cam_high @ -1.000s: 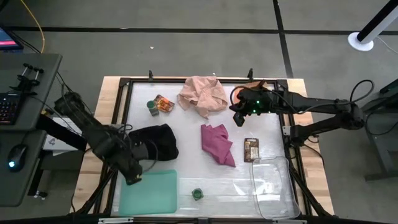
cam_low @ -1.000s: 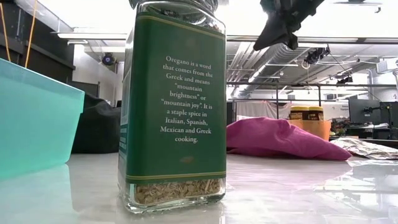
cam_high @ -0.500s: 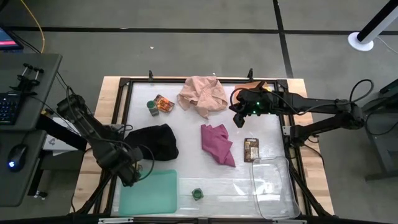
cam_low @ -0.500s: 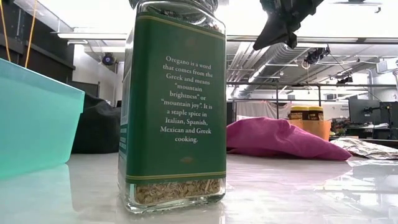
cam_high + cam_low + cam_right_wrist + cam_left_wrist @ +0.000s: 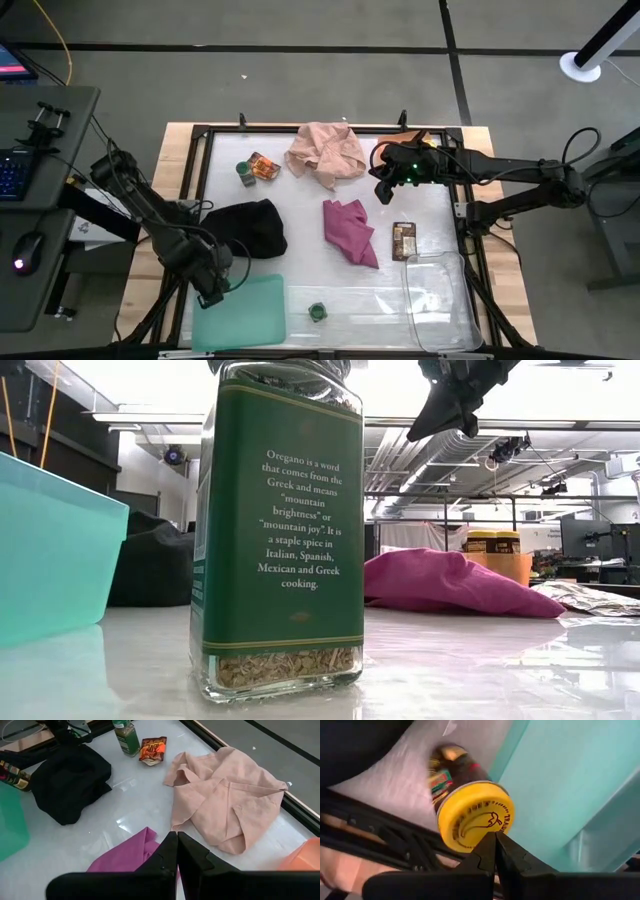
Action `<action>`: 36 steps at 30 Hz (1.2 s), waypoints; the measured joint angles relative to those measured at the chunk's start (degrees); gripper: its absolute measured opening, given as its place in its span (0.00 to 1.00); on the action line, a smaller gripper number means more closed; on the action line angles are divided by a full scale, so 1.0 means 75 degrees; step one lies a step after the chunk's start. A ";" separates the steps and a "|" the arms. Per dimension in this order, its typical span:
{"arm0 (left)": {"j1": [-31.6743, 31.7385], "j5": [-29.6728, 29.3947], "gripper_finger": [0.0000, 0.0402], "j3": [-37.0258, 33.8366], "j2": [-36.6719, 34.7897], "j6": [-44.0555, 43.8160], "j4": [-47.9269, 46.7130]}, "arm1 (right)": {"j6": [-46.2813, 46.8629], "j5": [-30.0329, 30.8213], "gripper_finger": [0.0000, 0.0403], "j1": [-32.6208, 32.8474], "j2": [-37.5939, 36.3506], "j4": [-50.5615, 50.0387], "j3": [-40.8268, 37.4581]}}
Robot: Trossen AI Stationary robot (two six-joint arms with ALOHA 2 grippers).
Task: Sort spices by type
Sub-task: Put the yellow seasoning bottle into the orange bin
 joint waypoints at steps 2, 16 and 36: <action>0.0115 -0.0369 0.00 -0.0058 0.0052 0.0072 -0.0010 | -0.0001 -0.0003 0.00 0.0000 0.0000 0.0000 0.0000; 0.1650 -0.1611 0.00 -0.0044 -0.0029 0.1671 -0.0064 | 0.0205 -0.0008 0.00 0.0000 0.0003 0.0013 0.0000; 0.2170 -0.0998 0.00 -0.2174 -0.0297 -0.1414 0.1473 | 0.0407 -0.0070 0.00 0.0000 0.0003 0.0000 0.0000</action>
